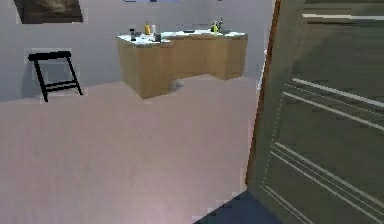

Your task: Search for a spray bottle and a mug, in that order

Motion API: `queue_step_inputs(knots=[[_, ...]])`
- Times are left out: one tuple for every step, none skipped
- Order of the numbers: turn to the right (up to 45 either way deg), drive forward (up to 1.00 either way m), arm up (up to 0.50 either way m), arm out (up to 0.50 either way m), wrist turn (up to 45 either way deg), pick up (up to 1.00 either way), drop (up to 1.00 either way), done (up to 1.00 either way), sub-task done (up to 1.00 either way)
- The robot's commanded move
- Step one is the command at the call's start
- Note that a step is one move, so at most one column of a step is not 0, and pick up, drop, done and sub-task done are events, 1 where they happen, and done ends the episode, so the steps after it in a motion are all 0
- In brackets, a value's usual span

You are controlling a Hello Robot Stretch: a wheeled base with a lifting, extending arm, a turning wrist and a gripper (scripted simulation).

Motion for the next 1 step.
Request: queue_step_inputs(knots=[[-6.0,0.0,0.0,0.0,0.0,0.0,0.0,0.0,0.0]])
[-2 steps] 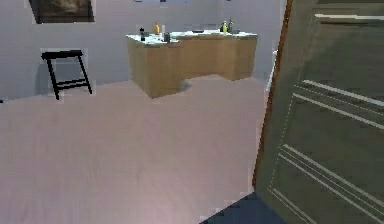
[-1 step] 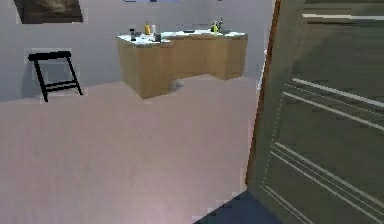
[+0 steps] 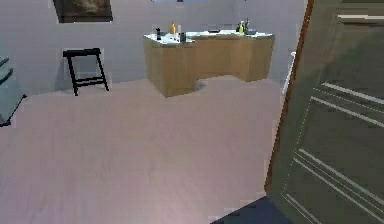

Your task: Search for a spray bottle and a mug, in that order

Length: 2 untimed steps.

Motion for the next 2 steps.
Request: queue_step_inputs(knots=[[0.0,1.0,0.0,0.0,0.0,0.0,0.0,0.0,0.0],[-6.0,0.0,0.0,0.0,0.0,0.0,0.0,0.0,0.0]])
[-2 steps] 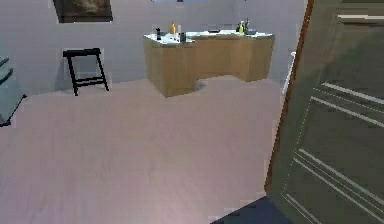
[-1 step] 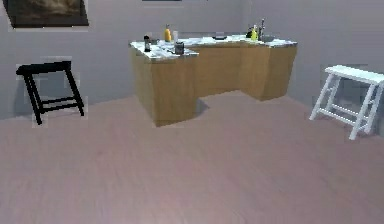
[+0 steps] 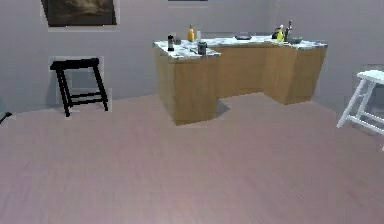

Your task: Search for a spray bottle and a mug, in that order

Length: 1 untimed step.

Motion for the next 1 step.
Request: queue_step_inputs(knots=[[0.0,0.2,0.0,0.0,0.0,0.0,0.0,0.0,0.0]])
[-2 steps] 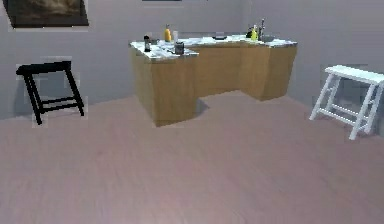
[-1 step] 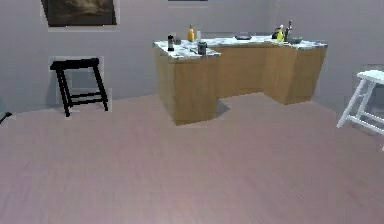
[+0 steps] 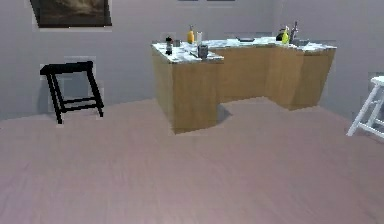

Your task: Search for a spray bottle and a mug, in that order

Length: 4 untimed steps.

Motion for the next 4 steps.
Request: queue_step_inputs(knots=[[18.0,0.0,0.0,0.0,0.0,0.0,0.0,0.0,0.0],[0.0,0.1,0.0,0.0,0.0,0.0,0.0,0.0,0.0],[6.0,0.0,0.0,0.0,0.0,0.0,0.0,0.0,0.0],[0.0,0.35,0.0,0.0,0.0,0.0,0.0,0.0,0.0]])
